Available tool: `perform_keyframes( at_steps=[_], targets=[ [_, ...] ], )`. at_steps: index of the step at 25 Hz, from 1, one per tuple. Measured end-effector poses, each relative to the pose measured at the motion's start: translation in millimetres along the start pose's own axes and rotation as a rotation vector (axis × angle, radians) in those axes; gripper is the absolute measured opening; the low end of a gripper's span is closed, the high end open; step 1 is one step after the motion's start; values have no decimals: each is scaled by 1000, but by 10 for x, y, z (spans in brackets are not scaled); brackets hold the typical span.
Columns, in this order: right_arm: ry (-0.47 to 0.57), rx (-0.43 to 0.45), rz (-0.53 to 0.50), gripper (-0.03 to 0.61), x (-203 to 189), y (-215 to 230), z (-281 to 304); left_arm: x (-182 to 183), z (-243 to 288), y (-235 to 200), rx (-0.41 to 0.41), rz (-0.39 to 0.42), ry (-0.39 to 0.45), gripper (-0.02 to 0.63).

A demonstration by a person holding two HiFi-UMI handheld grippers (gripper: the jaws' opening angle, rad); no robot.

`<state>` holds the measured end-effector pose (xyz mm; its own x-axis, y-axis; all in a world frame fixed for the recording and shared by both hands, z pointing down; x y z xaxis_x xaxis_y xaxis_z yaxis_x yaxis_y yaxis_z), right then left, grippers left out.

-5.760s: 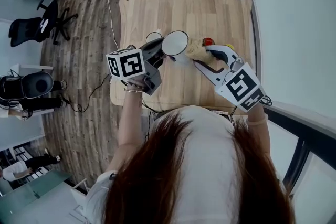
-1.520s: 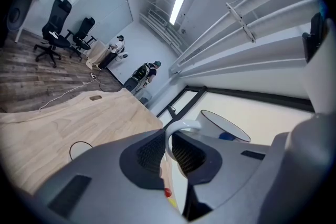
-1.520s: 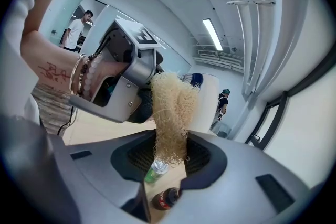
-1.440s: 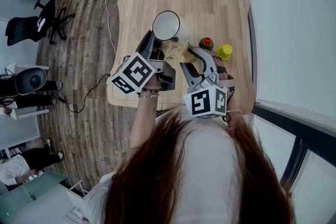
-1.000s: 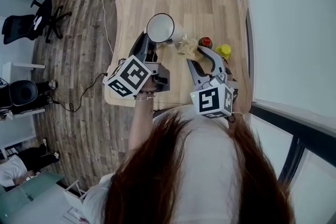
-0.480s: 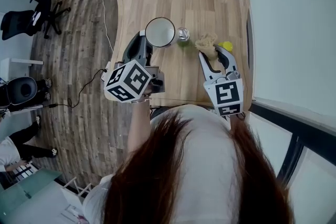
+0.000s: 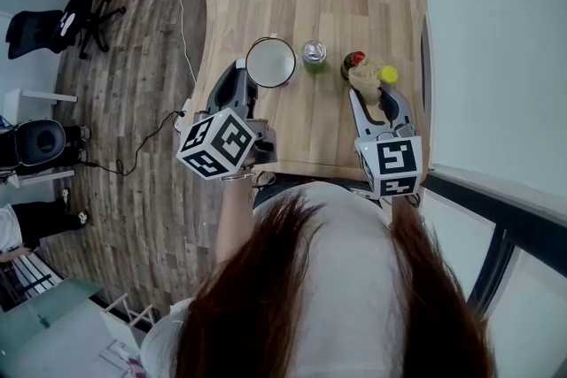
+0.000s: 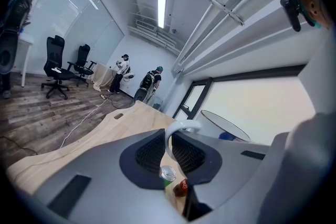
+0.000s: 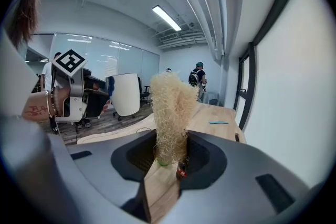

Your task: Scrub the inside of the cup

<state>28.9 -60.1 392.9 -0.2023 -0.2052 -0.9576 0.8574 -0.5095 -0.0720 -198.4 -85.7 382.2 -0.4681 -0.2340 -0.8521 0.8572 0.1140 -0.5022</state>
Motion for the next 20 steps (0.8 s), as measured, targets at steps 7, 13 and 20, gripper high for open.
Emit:
perform_keyframes(
  at_steps=[7,13,20],
  targets=[
    [-17,-18,16,132,-95,-28,-127,-14,-176,-57,16,27,-14,41],
    [-28,-32,31,132,-155,-31,-218,-28,-234,-55,18,46,-25,41],
    [-37,-50,39,132,-211,26,-262,-49,-191,7,0,71,-37,41]
  ],
)
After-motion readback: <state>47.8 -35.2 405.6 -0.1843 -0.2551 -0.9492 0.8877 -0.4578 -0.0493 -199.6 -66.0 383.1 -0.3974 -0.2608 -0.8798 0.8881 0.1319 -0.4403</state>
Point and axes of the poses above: the fingertips, and each gripper's own axes: z forward along the fingers, y to its right, x out of its top, the point moved 3 cm from there along -z, backward along the fingers, and after that the axes turned 6 degrees about y, right-handed, at the moved point
